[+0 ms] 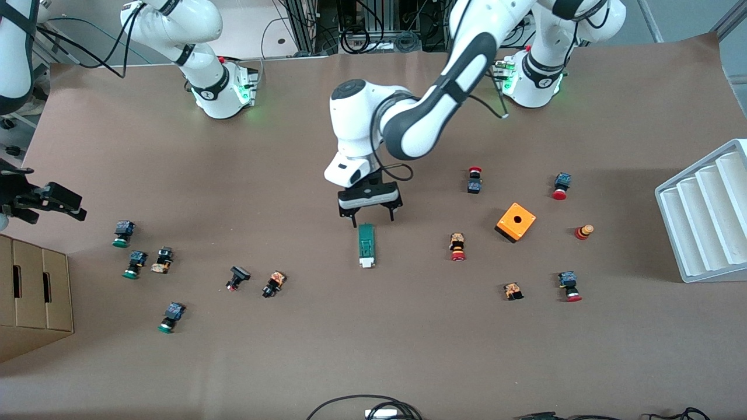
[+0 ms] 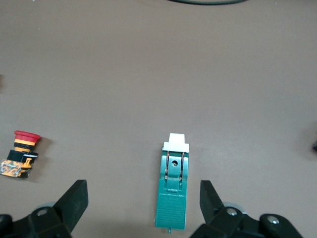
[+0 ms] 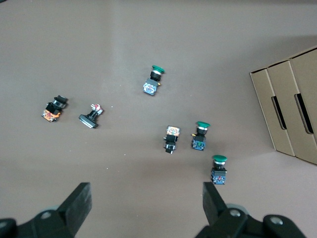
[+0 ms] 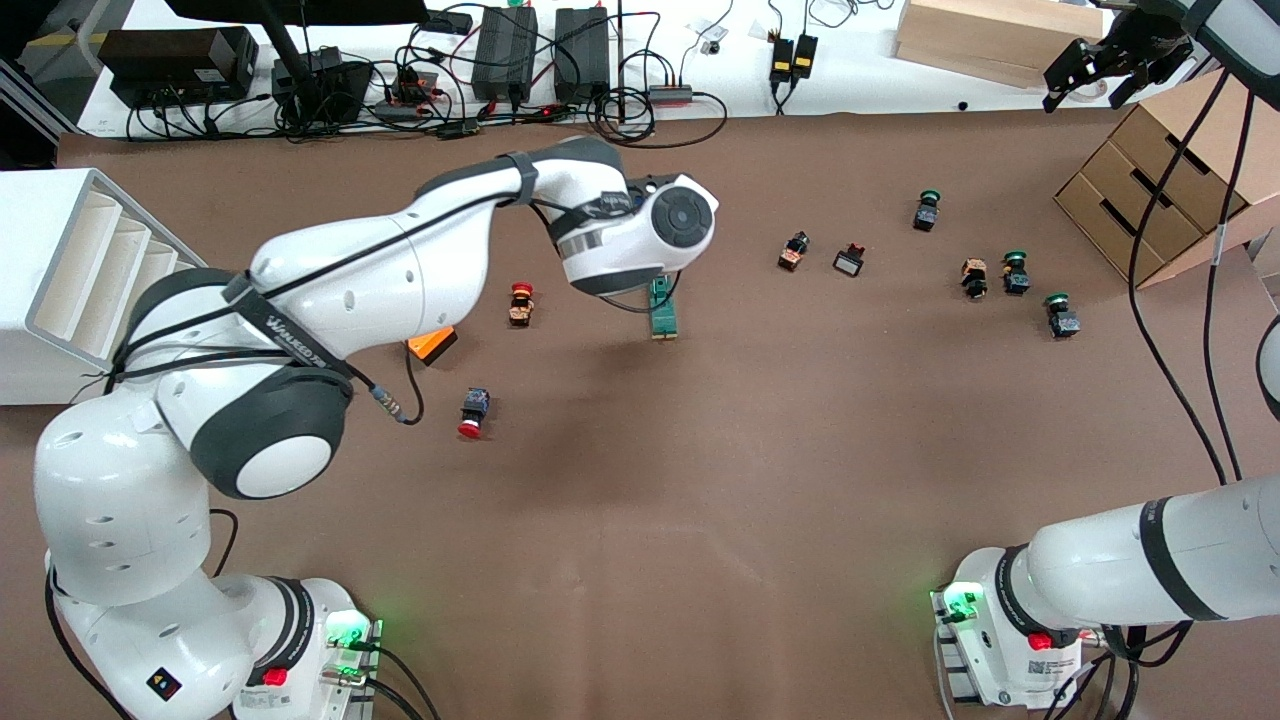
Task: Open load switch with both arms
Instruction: 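Move the left gripper over the green load switch, then reach the right gripper toward the switch body while the left gripper hovers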
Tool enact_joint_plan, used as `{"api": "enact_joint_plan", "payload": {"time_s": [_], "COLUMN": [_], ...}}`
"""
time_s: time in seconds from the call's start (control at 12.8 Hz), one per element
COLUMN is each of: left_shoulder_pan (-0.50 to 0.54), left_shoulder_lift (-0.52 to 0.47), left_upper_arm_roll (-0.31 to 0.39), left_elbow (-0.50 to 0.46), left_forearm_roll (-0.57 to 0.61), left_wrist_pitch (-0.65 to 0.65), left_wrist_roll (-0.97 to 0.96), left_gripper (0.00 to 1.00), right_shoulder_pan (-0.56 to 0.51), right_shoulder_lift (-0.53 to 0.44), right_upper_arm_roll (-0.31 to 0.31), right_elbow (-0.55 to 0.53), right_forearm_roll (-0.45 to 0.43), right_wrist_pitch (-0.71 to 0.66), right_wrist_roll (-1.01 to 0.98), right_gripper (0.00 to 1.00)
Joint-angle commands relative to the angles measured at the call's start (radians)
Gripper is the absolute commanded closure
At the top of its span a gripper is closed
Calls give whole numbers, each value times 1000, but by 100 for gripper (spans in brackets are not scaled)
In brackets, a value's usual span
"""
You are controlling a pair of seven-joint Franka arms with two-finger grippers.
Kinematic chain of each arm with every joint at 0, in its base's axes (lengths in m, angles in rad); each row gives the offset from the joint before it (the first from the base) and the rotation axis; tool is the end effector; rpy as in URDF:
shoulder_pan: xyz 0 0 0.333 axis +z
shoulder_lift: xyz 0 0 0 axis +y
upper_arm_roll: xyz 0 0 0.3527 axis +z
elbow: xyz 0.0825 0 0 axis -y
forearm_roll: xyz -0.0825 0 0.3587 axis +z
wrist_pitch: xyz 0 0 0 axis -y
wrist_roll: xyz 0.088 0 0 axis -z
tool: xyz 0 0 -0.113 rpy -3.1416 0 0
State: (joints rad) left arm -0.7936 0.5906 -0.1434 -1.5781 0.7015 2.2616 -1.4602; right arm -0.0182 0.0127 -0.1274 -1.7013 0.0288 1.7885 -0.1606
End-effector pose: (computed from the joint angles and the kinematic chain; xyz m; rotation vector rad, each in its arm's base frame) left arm 0.4510 -0.5487 0.3497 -2.9678 -0.1841 -0.7375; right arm 0.5445 -0.0767 0.6090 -3.1242 -0.0155 -0.1216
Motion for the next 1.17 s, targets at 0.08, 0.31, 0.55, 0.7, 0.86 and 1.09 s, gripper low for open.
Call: {"api": "enact_joint_plan", "payload": {"time_s": [0.08,0.31,0.55,0.7,0.86,1.09], "left_shoulder_pan": [-27,5,-1,-57,-136,-141], "left_shoulder_lift": [58,55,55,61,116,161], "left_upper_arm_roll": [15,24,18,19,42,47], "left_elbow": [21,20,15,20,24,20], "left_forearm_roll": [122,112,119,122,162,333], "left_wrist_pitch": [41,124,124,121,113,107], "left_wrist_roll": [-21,-89,-89,-121,-223,-386], "left_gripper": [0,0,0,0,0,0], "right_shoulder_pan": [3,3,3,4,4,17], "right_shoulder_lift": [7,15,35,36,47,53], "right_upper_arm_roll": [0,2,3,8,8,8], "right_elbow": [5,3,8,8,9,9], "right_forearm_roll": [-15,-10,-6,-3,0,40], "right_wrist_pitch": [-49,-58,-75,-72,-67,-64], "right_wrist_roll": [-14,-54,-71,-71,-69,-59], "right_gripper": [0,0,0,0,0,0]}}
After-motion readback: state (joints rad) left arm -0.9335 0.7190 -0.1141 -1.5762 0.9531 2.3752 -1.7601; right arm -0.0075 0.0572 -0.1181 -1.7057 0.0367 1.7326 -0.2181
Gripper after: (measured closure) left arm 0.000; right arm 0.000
